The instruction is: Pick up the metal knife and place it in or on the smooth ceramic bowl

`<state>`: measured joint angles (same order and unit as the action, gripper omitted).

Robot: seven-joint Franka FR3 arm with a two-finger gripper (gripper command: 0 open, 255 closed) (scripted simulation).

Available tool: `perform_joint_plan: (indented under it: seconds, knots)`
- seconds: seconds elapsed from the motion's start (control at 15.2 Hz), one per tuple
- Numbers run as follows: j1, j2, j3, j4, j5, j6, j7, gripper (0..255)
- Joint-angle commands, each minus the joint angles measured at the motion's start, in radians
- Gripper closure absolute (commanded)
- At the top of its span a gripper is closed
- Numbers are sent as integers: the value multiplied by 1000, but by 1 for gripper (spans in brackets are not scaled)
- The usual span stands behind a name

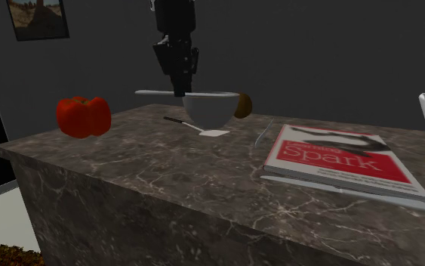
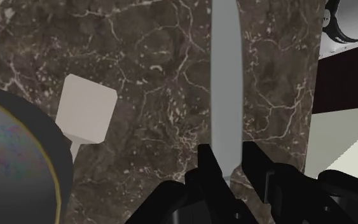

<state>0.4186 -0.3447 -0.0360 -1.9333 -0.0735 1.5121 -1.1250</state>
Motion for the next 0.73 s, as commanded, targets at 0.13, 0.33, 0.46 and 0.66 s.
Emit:
perform_joint_plan:
  seconds: [0.13,0.33,0.46,0.66]
  knots:
    - [0,15,0,70,0,-56,-5,255]
    - [0,27,0,120,0,-93,-7,255]
    - [-6,104,-12,197,-1,-92,-26,255]
    - [-15,224,-29,328,0,-101,-54,255]
